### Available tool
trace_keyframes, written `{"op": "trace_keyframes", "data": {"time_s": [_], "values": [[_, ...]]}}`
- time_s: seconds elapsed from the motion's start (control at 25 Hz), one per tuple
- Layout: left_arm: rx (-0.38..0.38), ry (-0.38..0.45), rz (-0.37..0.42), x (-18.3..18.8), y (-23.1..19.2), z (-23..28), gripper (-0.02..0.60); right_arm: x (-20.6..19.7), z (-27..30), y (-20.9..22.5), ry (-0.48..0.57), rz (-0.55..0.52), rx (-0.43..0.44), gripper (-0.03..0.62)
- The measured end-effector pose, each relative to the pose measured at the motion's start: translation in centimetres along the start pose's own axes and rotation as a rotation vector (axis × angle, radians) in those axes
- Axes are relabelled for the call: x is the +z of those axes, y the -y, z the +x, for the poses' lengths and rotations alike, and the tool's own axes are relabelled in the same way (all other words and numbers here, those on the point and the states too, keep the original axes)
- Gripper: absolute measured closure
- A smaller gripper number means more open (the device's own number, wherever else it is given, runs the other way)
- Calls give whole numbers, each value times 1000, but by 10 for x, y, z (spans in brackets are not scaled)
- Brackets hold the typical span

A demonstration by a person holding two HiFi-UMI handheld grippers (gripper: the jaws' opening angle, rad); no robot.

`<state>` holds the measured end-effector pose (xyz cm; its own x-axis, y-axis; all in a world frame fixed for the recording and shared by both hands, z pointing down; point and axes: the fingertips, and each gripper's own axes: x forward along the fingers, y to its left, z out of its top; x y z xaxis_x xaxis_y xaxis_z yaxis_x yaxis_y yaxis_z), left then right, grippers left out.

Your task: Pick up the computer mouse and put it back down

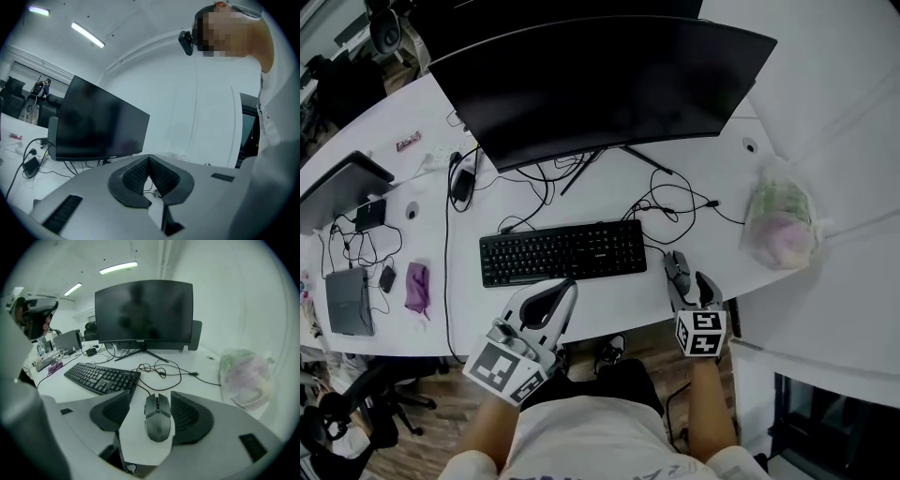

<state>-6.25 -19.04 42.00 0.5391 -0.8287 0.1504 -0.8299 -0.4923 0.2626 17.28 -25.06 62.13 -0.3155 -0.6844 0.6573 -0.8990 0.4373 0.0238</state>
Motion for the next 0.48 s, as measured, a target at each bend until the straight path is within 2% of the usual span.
{"op": "trace_keyframes", "data": {"time_s": [0.2,0.48], "values": [[-44,42,22,21,6,-4,577,48,-39,-6,144,-17,-35,321],[-120,106,59,52,21,-15,577,118,-116,-8,389,-53,-163,446]]}}
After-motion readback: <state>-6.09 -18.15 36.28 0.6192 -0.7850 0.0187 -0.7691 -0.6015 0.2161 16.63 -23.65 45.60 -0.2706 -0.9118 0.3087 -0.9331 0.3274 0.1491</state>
